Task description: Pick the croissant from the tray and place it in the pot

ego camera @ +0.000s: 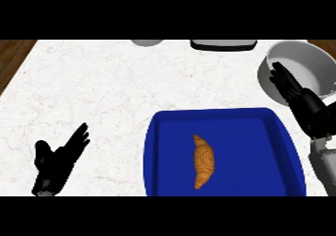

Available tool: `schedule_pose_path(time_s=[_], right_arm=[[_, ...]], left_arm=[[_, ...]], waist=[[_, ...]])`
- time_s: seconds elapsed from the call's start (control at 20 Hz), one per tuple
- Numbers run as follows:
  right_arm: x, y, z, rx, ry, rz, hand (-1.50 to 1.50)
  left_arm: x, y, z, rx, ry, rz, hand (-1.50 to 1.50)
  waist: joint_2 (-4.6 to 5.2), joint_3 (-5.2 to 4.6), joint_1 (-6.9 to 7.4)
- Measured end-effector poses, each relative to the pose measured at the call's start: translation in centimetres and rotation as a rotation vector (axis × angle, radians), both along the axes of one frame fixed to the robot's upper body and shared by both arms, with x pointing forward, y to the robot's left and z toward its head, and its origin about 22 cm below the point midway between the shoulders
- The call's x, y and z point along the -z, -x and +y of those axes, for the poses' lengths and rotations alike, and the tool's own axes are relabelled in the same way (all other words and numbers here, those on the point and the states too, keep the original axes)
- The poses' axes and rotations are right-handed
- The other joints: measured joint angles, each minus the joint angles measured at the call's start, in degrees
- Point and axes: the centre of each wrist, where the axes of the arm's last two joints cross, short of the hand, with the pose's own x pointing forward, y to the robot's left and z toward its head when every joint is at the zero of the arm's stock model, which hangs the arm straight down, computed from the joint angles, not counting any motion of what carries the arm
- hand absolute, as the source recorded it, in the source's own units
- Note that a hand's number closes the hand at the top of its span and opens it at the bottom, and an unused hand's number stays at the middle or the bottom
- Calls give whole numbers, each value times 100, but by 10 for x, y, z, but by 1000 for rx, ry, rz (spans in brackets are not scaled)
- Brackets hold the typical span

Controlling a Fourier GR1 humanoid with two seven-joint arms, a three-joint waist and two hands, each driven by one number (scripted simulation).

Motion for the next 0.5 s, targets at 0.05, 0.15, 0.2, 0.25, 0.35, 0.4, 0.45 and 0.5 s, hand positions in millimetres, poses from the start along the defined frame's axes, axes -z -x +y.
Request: schedule_pose_path(time_s=[0.05,0.15,0.2,0.25,0.35,0.4,0.45,0.5], right_arm=[[-2,-3,3,-35,-9,-7,150],[-14,-12,15,-155,-34,-21,150],[-21,-18,20,-225,-44,-29,150],[-27,-22,29,-304,-58,-38,150],[-54,-30,36,-420,43,-103,150],[-66,-32,33,-426,136,-140,-150],[-69,-36,30,-428,186,-167,-150],[-68,-39,27,-447,226,-188,-150]], left_arm=[[-4,-3,1,-9,-8,-25,0],[-22,-21,0,-24,-8,-130,0],[-34,-30,-3,-25,-7,-199,0],[-47,-39,-6,-27,-4,-271,0],[-66,-52,-11,-22,8,-380,0],[-75,-57,-14,-25,17,-429,0],[-82,-62,-17,-34,29,-472,0],[-89,-68,-19,-40,37,-508,0]], waist=[[20,-19,-24],[49,-47,-6],[63,-55,47],[77,-61,102],[32,-98,199],[43,-103,195],[69,-101,155],[95,-97,132]])
